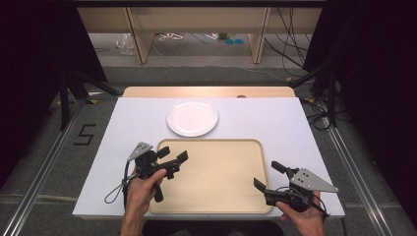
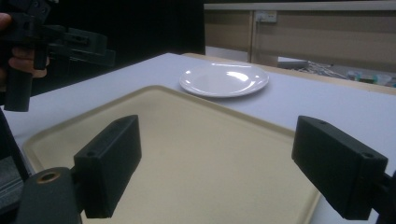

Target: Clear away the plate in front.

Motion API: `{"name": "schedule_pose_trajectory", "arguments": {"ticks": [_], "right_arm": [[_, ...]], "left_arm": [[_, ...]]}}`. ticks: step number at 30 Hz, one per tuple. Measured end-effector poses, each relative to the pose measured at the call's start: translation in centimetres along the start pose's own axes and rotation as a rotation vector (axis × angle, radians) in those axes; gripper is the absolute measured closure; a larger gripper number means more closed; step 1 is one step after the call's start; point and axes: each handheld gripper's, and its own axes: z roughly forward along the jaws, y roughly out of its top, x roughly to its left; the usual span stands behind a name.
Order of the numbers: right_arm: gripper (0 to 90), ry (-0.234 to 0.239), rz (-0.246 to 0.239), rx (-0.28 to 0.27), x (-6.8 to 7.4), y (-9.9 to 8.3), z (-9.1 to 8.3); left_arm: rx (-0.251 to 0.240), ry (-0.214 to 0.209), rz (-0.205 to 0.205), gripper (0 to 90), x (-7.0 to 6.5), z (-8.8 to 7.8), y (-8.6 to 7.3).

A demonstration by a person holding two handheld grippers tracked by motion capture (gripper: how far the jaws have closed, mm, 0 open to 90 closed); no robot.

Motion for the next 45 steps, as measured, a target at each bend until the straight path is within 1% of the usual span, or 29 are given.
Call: {"name": "schedule_pose_trajectory", "arguments": {"ticks": [4, 8, 9, 10, 11, 14, 15, 16, 19, 20, 21, 22, 23, 24, 25, 26, 27, 28, 29, 30, 31, 33, 35, 36, 38, 42, 43, 44, 45], "right_arm": [[16.7, -0.002, -0.002, -0.001, 0.0, 0.0, 0.0], [16.7, 0.000, 0.000, -0.002, 0.0, 0.0, 0.0], [16.7, -0.002, -0.001, -0.005, 0.0, 0.0, 0.0], [16.7, -0.007, -0.004, -0.002, 0.0, 0.0, 0.0], [16.7, -0.017, 0.002, -0.013, 0.0, 0.0, 0.0], [16.7, -0.006, 0.002, 0.003, 0.0, 0.0, -0.1], [16.7, -0.003, 0.000, -0.004, 0.0, 0.0, 0.0], [16.6, -0.001, 0.002, -0.002, 0.0, 0.0, 0.0], [16.7, -0.009, -0.006, -0.014, 0.0, 0.0, 0.0], [16.7, -0.003, 0.009, -0.019, 0.1, 0.0, 0.0], [16.7, -0.003, 0.009, -0.019, 0.1, 0.0, 0.0], [16.7, 0.003, -0.002, -0.010, 0.0, 0.1, 0.0], [16.6, -0.002, -0.001, -0.006, 0.0, 0.0, -0.1], [16.6, -0.002, -0.001, -0.006, 0.0, 0.0, -0.1], [16.6, -0.009, 0.012, 0.004, 0.0, 0.0, -0.1], [16.6, -0.008, 0.008, -0.002, 0.0, 0.0, -0.1], [16.6, -0.004, 0.009, -0.004, 0.0, 0.1, -0.1], [16.6, 0.006, 0.004, -0.008, 0.0, 0.1, -0.1], [16.6, -0.003, 0.000, -0.005, 0.0, 0.1, -0.1], [16.6, -0.003, -0.001, -0.005, 0.0, 0.1, -0.1], [16.6, -0.004, -0.003, -0.009, 0.0, 0.1, 0.0], [16.6, -0.002, -0.001, -0.003, 0.0, 0.1, 0.0], [16.5, 0.009, 0.004, -0.006, 0.0, 0.0, 0.0], [16.5, 0.001, 0.000, -0.004, 0.0, 0.0, 0.0], [16.5, -0.002, -0.002, -0.004, 0.0, 0.1, -0.1], [16.5, 0.000, 0.001, 0.000, 0.0, 0.1, -0.1], [16.5, 0.000, 0.001, 0.000, 0.0, 0.1, -0.1], [16.5, 0.001, 0.001, -0.001, 0.0, 0.1, -0.1], [16.5, 0.000, 0.000, 0.001, 0.0, 0.1, -0.1]], "left_arm": [[0.001, -0.011, -0.029, 17.0, 0.3, 0.9, 0.3], [0.002, -0.006, -0.034, 17.1, 0.4, 1.5, 0.6], [0.002, -0.006, -0.040, 17.1, 0.5, 1.7, 0.7], [0.004, -0.011, -0.058, 17.1, 0.6, 2.0, 0.9], [0.004, -0.011, -0.058, 17.2, 0.6, 2.0, 0.9], [0.001, -0.011, -0.074, 17.5, 0.8, 2.4, 1.1], [0.002, -0.014, -0.097, 17.5, 1.1, 2.6, 1.2], [0.002, -0.014, -0.097, 17.6, 1.1, 2.6, 1.2], [0.002, -0.007, -0.131, 17.6, 1.6, 3.0, 1.4], [0.005, -0.005, -0.142, 17.7, 1.9, 3.3, 1.6], [0.005, -0.005, -0.142, 17.8, 1.9, 3.3, 1.6], [0.005, 0.000, -0.155, 17.8, 2.1, 3.6, 1.8], [0.004, 0.002, -0.162, 17.8, 2.1, 3.7, 1.9], [0.004, 0.002, -0.162, 17.8, 2.1, 3.7, 1.9], [0.012, 0.048, -0.123, 17.8, 1.7, 4.1, 2.1], [0.020, 0.029, -0.129, 17.8, 1.7, 4.4, 2.2], [0.020, 0.029, -0.129, 17.8, 1.7, 4.4, 2.2], [0.033, 0.007, -0.165, 17.8, 1.7, 4.9, 2.3], [0.032, 0.025, -0.142, 17.9, 1.6, 5.0, 2.4], [0.032, 0.025, -0.142, 18.0, 1.6, 5.0, 2.4], [0.035, 0.057, -0.116, 18.0, 1.5, 5.2, 2.6], [0.037, 0.054, -0.115, 18.0, 1.4, 5.5, 2.8], [0.055, 0.103, -0.087, 18.0, 1.7, 6.1, 3.2], [0.055, 0.103, -0.087, 18.0, 1.7, 6.1, 3.2], [0.059, 0.106, -0.112, 18.0, 2.1, 6.6, 3.4], [0.071, 0.126, -0.139, 18.4, 3.2, 7.4, 3.6], [0.068, 0.122, -0.167, 18.4, 3.5, 7.5, 3.7], [0.062, 0.106, -0.195, 18.4, 3.7, 7.5, 3.8], [0.061, 0.117, -0.200, 18.4, 3.9, 7.5, 3.9]]}}
